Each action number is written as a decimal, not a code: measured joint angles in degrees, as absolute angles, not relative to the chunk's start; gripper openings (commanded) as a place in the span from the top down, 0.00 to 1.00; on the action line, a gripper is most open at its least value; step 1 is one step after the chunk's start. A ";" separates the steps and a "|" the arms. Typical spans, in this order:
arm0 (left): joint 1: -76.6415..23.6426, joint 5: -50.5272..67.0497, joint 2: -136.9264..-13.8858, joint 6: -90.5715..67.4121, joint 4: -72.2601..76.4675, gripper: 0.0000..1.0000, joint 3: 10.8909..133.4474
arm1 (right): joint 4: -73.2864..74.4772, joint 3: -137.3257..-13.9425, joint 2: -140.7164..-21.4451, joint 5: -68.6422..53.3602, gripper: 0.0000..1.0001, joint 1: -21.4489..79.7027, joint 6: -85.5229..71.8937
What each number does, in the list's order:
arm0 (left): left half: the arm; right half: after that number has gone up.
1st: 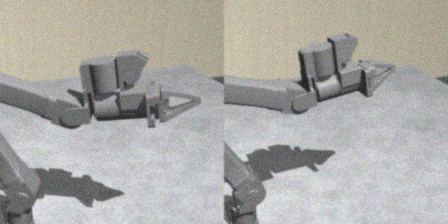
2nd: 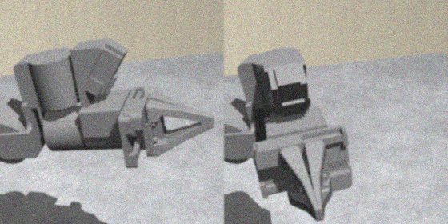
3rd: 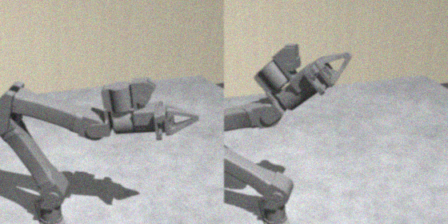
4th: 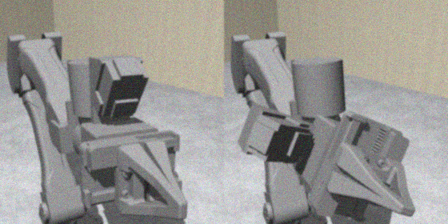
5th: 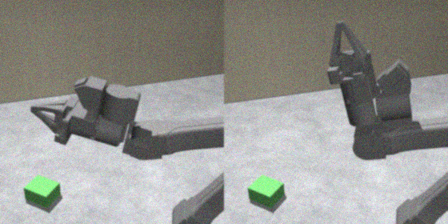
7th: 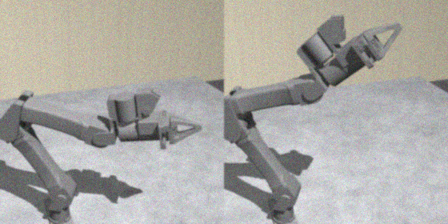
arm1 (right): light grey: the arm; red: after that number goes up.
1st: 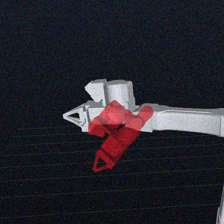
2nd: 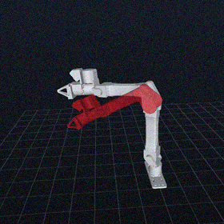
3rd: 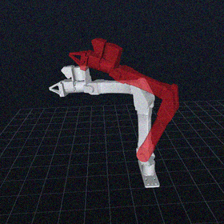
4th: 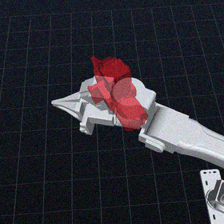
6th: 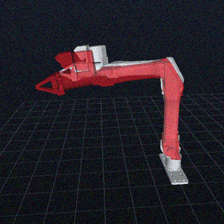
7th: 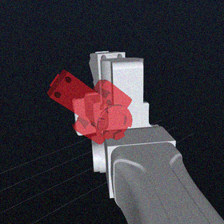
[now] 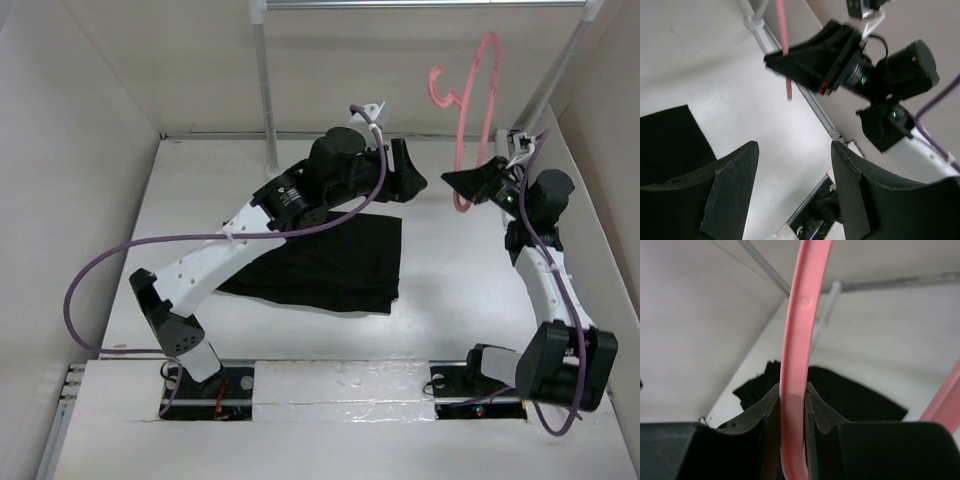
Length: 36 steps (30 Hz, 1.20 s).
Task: Place the trousers on the hanger
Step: Pick up the hanger from the clothesline, then place the trousers on the hanger.
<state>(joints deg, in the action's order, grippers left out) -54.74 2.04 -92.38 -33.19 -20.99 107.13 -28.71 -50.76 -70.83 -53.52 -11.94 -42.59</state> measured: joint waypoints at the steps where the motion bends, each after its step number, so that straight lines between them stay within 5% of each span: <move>1: -55.02 2.00 -93.01 -33.39 -19.88 0.43 107.18 | -25.02 -49.50 -68.99 -53.25 1.00 -11.70 -39.75; 16: -54.35 -2.20 -110.63 -38.00 -12.16 0.43 106.00 | 0.03 -28.29 -47.31 -52.93 1.00 -3.49 -27.18; 25: -56.75 -7.79 -111.07 -42.06 -8.78 0.51 104.97 | 4.45 -27.49 -44.93 -51.62 1.00 0.01 -27.46; 29: -57.78 -11.29 -111.33 -43.62 -8.36 0.68 104.38 | 8.08 -28.73 -44.58 -50.04 1.00 1.74 -27.44; 36: -59.42 -17.87 -111.83 -44.69 -7.51 0.64 103.20 | 19.38 -34.87 -44.60 -45.50 1.00 4.08 -27.29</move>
<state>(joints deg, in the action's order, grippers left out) -59.42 -17.87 -111.83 -44.69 -7.51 103.20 19.38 -34.87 -44.60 -45.50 4.08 -27.29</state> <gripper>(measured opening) 0.352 0.263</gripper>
